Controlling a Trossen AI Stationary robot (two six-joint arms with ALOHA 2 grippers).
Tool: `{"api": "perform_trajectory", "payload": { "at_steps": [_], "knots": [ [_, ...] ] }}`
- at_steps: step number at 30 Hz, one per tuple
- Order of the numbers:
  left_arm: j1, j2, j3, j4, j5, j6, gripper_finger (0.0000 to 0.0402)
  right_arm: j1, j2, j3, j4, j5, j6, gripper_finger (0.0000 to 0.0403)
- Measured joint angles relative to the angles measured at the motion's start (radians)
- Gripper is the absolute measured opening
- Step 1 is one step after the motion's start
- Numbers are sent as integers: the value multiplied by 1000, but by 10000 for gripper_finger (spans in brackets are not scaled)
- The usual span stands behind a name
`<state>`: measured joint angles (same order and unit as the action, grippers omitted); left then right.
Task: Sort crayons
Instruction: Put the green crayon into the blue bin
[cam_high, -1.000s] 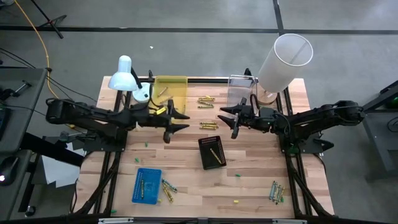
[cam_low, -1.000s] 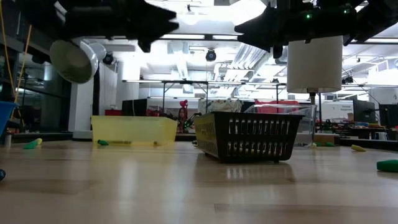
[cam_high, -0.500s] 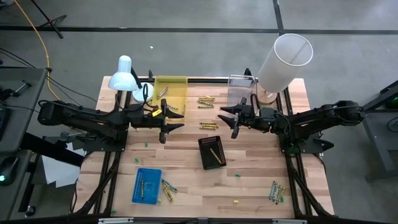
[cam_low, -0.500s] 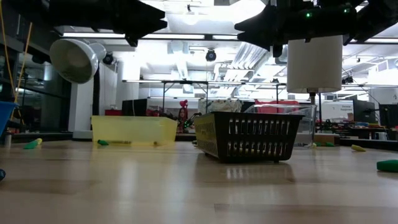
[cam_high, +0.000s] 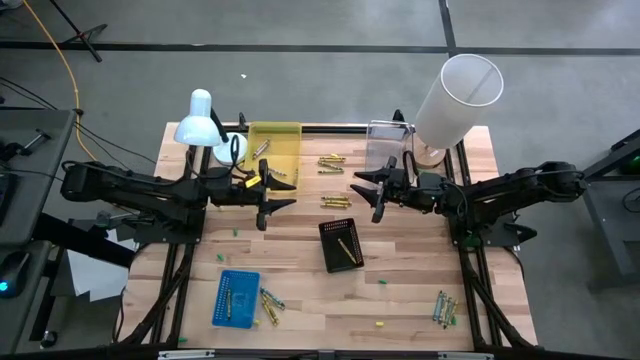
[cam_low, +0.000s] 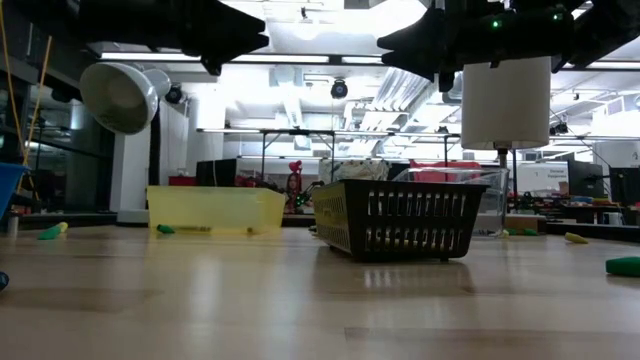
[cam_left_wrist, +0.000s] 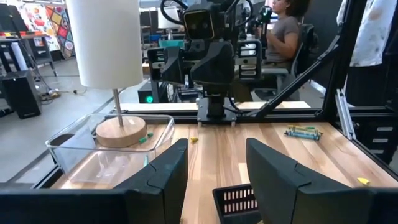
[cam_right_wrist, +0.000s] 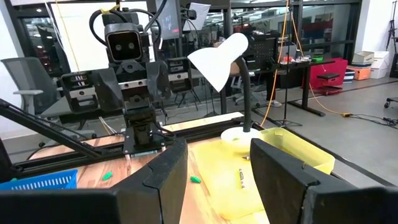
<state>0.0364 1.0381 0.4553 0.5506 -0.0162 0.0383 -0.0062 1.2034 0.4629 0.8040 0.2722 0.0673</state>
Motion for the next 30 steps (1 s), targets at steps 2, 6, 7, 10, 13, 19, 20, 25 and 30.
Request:
{"api": "perform_trajectory", "payload": {
  "at_steps": [2,6,7,10,13,19,20,25,30],
  "knots": [
    [0,0,0,-6,0,0,149,0,0,0,0,0,0,169],
    [0,0,0,-8,0,0,149,0,0,0,0,0,-3,169],
    [0,0,0,-8,0,0,150,0,0,0,0,0,-4,169],
    [0,0,0,-8,0,0,149,0,0,0,-1,0,-4,169],
    [0,0,0,-8,0,0,149,0,0,0,-1,0,-4,169],
    [0,0,0,-8,0,0,149,0,0,0,-2,0,-4,169],
    [0,0,0,-9,0,0,149,0,0,0,-1,0,-4,169],
    [0,0,0,-14,0,0,149,0,0,0,-1,0,-4,169],
    [0,0,0,-16,0,0,150,0,0,0,-2,0,-4,169]
  ]
}}
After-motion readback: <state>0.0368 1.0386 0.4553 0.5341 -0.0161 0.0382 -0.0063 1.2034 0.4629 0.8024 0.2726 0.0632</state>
